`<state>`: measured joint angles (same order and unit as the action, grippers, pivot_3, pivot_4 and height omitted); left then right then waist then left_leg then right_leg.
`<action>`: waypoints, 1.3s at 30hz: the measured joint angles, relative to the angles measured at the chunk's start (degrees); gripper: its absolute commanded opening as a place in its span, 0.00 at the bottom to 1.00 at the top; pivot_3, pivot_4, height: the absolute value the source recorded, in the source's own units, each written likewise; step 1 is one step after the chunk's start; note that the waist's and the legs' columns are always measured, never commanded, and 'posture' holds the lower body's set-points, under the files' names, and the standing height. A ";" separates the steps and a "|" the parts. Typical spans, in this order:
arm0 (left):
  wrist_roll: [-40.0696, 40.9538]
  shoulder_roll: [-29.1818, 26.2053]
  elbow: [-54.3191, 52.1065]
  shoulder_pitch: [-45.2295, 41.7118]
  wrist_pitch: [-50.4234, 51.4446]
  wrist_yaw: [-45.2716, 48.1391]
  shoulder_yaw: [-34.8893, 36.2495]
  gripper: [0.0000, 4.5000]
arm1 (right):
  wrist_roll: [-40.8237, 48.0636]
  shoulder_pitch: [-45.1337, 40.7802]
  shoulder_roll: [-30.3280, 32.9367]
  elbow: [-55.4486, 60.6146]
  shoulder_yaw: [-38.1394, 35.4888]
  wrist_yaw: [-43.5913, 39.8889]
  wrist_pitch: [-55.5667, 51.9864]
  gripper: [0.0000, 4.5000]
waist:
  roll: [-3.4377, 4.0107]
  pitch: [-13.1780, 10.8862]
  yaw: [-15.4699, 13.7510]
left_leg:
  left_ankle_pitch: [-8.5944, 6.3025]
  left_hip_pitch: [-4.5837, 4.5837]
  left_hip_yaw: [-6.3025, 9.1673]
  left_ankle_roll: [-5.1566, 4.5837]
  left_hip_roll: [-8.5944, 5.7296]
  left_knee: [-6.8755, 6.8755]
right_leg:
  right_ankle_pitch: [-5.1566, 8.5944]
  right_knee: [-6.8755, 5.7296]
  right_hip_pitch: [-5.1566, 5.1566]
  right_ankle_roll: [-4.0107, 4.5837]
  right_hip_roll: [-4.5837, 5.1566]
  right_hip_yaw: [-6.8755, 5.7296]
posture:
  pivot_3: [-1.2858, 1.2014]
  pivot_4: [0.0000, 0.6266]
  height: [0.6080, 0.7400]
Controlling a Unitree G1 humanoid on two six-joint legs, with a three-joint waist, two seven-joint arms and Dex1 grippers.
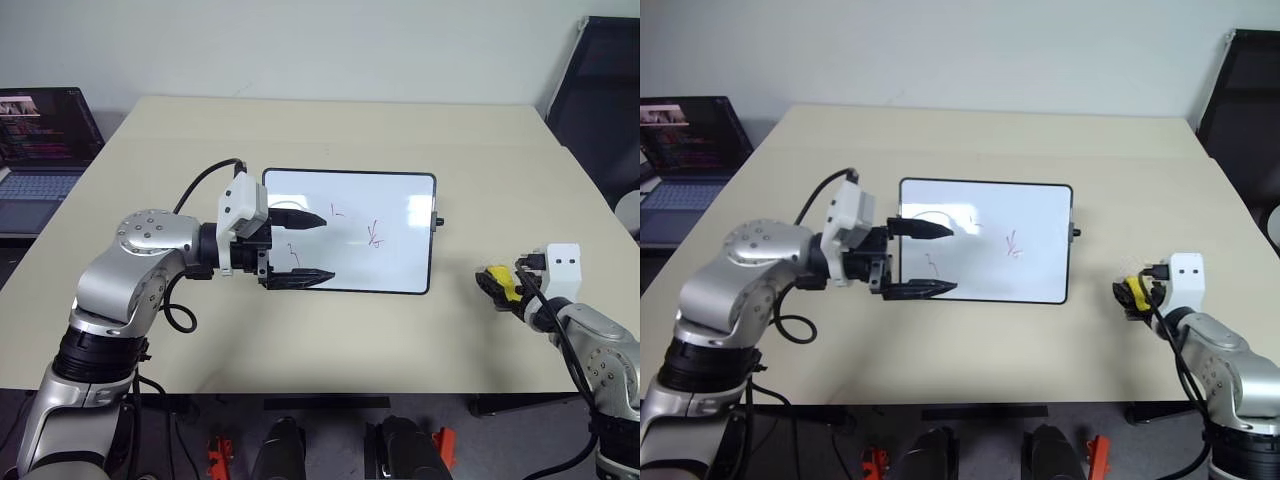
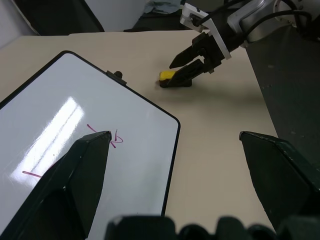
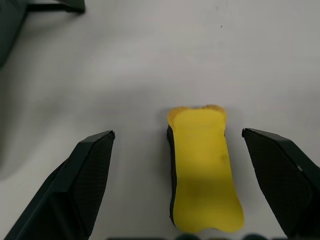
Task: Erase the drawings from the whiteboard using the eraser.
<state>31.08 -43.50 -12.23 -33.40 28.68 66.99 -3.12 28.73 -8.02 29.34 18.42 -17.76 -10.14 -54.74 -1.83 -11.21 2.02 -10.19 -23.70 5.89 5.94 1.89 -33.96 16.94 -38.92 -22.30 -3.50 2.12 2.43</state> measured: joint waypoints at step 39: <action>-0.81 0.90 0.47 2.31 0.05 -1.58 0.03 1.00 | -7.18 -3.00 -2.47 -6.16 0.83 -2.37 9.26 0.60 | 0.00 0.00 0.14 | 0.01 0.03 0.01 -0.02 0.00 -0.02 | -0.04 -0.06 0.01 0.04 0.00 0.00 | 0.52 0.24 1.00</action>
<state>30.27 -42.60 -11.76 -31.09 28.72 65.41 -3.09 21.55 -11.02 26.87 12.26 -16.93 -12.51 -45.49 -1.82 -11.21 2.16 -10.17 -23.67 5.89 5.93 1.89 -33.98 16.89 -38.98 -22.29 -3.47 2.12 2.43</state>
